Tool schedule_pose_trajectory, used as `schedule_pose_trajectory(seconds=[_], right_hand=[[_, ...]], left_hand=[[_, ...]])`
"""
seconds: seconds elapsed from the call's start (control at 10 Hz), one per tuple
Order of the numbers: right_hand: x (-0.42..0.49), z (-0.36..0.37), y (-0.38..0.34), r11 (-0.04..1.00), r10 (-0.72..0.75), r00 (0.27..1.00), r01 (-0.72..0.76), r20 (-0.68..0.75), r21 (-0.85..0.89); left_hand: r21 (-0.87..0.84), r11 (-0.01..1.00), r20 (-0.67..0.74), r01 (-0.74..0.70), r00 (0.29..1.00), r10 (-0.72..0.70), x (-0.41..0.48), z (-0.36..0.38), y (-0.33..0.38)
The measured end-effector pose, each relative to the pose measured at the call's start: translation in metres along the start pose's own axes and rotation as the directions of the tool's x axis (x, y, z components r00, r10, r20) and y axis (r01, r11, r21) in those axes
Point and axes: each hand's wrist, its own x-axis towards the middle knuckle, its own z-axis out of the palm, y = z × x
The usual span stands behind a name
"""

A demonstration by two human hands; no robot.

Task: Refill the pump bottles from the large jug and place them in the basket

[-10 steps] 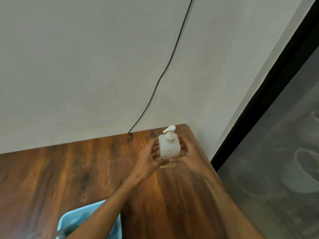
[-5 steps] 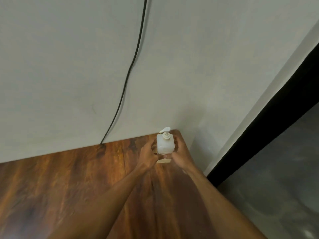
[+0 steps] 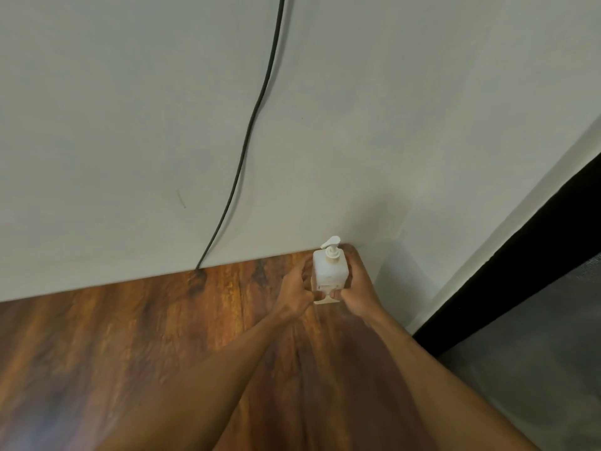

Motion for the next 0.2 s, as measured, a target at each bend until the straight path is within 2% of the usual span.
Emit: schedule_pose_trajectory(seconds=[0.1,0.2], right_hand=[[-0.015,-0.002,-0.003,0.997,0.053,0.998,-0.054,0.019,0.061],[-0.036,-0.003,-0.019,0.971,0.126,0.991,-0.115,-0.036,0.211]], left_hand=[[0.065,0.998,-0.009,-0.025,1.000,0.025,-0.022,-0.017,0.013],[0.153,0.986,-0.024,-0.064,0.997,0.069,-0.043,-0.045,0.023]])
